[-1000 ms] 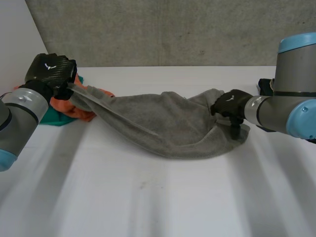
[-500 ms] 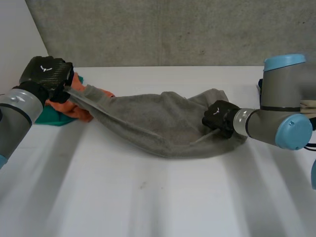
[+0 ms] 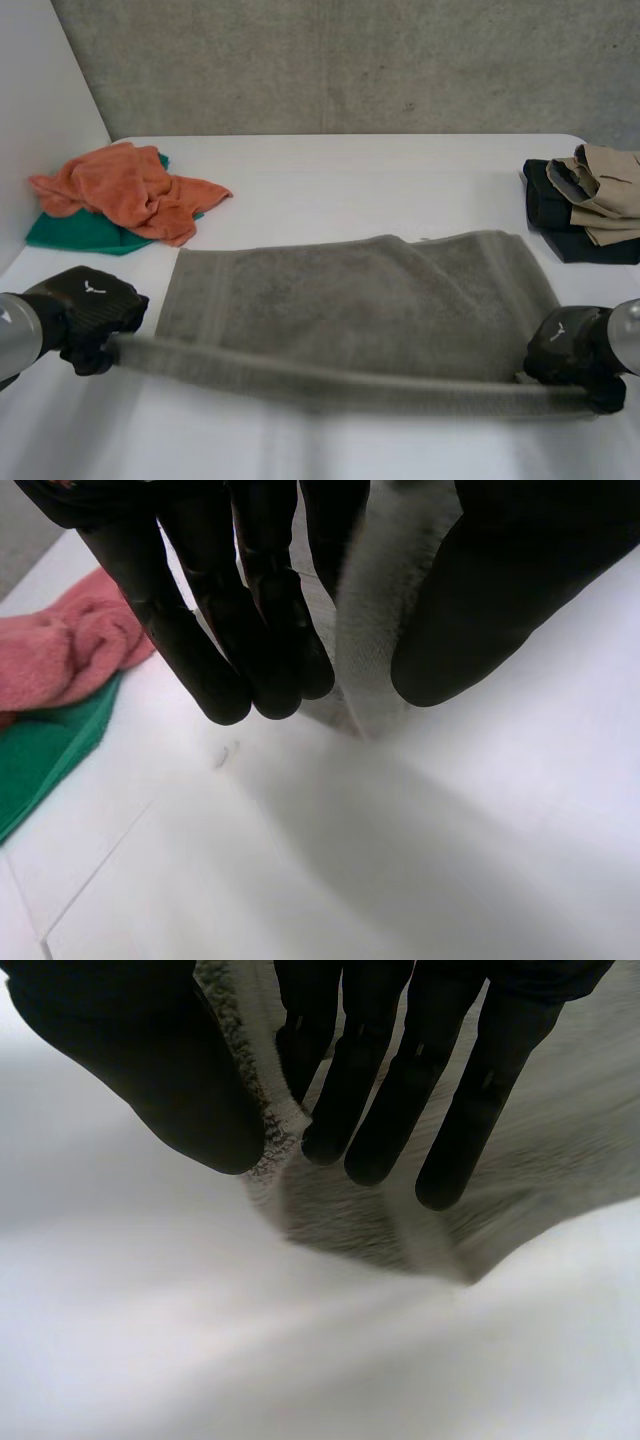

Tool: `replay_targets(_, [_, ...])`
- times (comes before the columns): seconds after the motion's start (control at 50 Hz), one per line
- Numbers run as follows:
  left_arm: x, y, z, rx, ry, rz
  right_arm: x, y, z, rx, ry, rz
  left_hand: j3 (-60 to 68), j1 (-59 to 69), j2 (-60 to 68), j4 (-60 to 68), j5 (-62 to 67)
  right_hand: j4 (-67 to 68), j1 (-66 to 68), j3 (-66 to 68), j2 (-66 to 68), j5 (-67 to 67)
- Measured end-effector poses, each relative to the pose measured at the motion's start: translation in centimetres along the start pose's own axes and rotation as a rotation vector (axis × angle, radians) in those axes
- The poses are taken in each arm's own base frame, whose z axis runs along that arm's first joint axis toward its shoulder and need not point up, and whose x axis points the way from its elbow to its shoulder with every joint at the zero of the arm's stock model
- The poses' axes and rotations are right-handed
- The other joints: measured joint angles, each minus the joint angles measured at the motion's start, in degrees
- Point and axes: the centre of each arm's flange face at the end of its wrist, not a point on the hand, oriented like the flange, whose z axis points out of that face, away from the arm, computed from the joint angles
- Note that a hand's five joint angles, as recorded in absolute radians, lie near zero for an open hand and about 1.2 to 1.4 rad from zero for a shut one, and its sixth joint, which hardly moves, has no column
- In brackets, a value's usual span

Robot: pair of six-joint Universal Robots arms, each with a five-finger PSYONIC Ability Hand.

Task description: Fold the laundry.

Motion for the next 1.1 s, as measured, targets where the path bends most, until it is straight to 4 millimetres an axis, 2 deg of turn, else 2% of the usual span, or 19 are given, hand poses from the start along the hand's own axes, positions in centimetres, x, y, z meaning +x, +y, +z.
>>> replay_targets(0.14, [-1.7, -1.8, 3.9, 0.092, -0.055, 0.038, 2.1, -1.8, 2.9, 0.067, 0.182, 0.049, 0.0, 0.0, 0.0, 0.0, 0.0, 0.0, 0.0, 0.0, 0.0, 0.0])
replay_targets(0.22, [-3.7, -5.1, 6.9, 0.204, -0.142, 0.017, 5.8, -4.3, 4.5, 0.153, 0.391, 0.110, 0.0, 0.0, 0.0, 0.0, 0.0, 0.0, 0.0, 0.0, 0.0, 0.0])
replay_targets(0.3, [-6.6, -9.7, 7.7, 0.353, -0.293, -0.028, 10.8, -6.9, 3.7, 0.281, 0.654, 0.180, 0.0, 0.0, 0.0, 0.0, 0.0, 0.0, 0.0, 0.0, 0.0, 0.0])
replay_targets(0.34, [-8.8, -12.6, 6.9, 0.468, -0.405, -0.078, 13.8, -8.3, 2.2, 0.375, 0.818, 0.226, 0.0, 0.0, 0.0, 0.0, 0.0, 0.1, 0.0, 0.0, 0.0, 0.0])
replay_targets(0.36, [-9.1, -13.0, 6.7, 0.485, -0.420, -0.086, 14.2, -8.5, 2.0, 0.388, 0.840, 0.233, 0.0, 0.0, 0.0, 0.0, 0.0, 0.1, 0.0, 0.0, 0.0, 0.0])
replay_targets(0.38, [-10.7, -15.1, 5.5, 0.587, -0.504, -0.133, 16.1, -9.4, 0.4, 0.466, 0.954, 0.265, 0.0, 0.0, 0.0, 0.0, 0.0, 0.1, 0.0, 0.0, 0.0, 0.0])
replay_targets(0.42, [-12.8, -17.6, 3.2, 0.735, -0.607, -0.200, 18.2, -10.4, -1.9, 0.574, 1.090, 0.302, 0.0, 0.0, 0.0, 0.0, 0.0, 0.1, 0.0, 0.0, 0.0, 0.0])
replay_targets(0.5, [-15.3, -20.9, -1.3, 0.992, -0.730, -0.286, 20.1, -11.7, -5.6, 0.748, 1.251, 0.324, 0.0, 0.0, 0.0, 0.0, 0.0, 0.1, 0.0, 0.0, 0.0, 1.0])
replay_targets(0.56, [-15.8, -21.9, -2.9, 1.080, -0.756, -0.306, 20.3, -12.2, -7.1, 0.822, 1.292, 0.314, 0.0, 0.0, 0.0, 0.0, 0.0, 0.1, 0.0, 0.0, 0.0, 1.3])
replay_targets(0.6, [-15.7, -21.9, -3.1, 1.088, -0.749, -0.310, 20.0, -12.5, -7.5, 0.857, 1.283, 0.295, 0.0, 0.0, 0.0, 0.0, 0.0, 0.1, 0.0, 0.0, 0.0, 1.6])
replay_targets(0.66, [-15.1, -21.1, -2.0, 1.038, -0.719, -0.312, 19.2, -12.6, -7.1, 0.867, 1.236, 0.273, 0.0, 0.0, 0.0, 0.0, 0.0, 0.1, 0.0, 0.0, 0.0, 1.6])
replay_targets(0.7, [-14.8, -20.5, -1.1, 0.999, -0.701, -0.314, 18.7, -12.6, -6.5, 0.862, 1.201, 0.266, 0.0, 0.0, 0.0, 0.0, 0.0, 0.2, 0.0, 0.0, 0.0, 1.7])
replay_targets(0.76, [-13.9, -18.3, 1.4, 0.884, -0.656, -0.323, 17.4, -12.1, -4.6, 0.835, 1.106, 0.258, 0.0, 0.0, 0.0, 0.0, 0.0, 0.2, 0.0, 0.1, 0.0, 1.7])
replay_targets(0.78, [-13.5, -17.1, 2.6, 0.831, -0.635, -0.330, 16.4, -11.7, -3.0, 0.812, 1.034, 0.259, 0.0, 0.0, 0.0, 0.0, 0.0, 0.2, 0.0, 0.2, 0.0, 1.7])
replay_targets(0.82, [-13.0, -15.9, 3.7, 0.783, -0.616, -0.335, 15.6, -11.3, -1.7, 0.793, 0.979, 0.260, 0.0, 0.0, 0.0, 0.0, 0.0, 0.3, 0.0, 0.2, 0.0, 1.7])
replay_targets(0.94, [-9.9, -10.4, 8.7, 0.602, -0.516, -0.348, 11.0, -8.5, 5.1, 0.672, 0.727, 0.297, 0.0, 0.0, 0.0, 0.0, 0.0, 0.3, 0.0, 0.2, 0.0, 1.7])
replay_targets(0.98, [-9.3, -9.5, 9.5, 0.579, -0.499, -0.346, 10.6, -8.2, 5.7, 0.659, 0.707, 0.302, 0.0, 0.0, 0.0, 0.0, 0.0, 0.3, 0.0, 0.2, 0.0, 1.7])
replay_targets(1.0, [-8.4, -8.2, 10.5, 0.549, -0.476, -0.342, 9.2, -7.1, 7.6, 0.612, 0.641, 0.323, 0.0, 0.0, 0.0, 0.0, 0.0, 0.3, 0.0, 0.2, 0.0, 1.7])
replay_targets(1.1, [-6.6, -5.5, 12.5, 0.482, -0.431, -0.316, 7.2, -5.0, 10.2, 0.531, 0.534, 0.375, 0.0, 0.0, 0.1, 0.0, 0.0, 0.3, 0.0, 0.2, 0.0, 1.7])
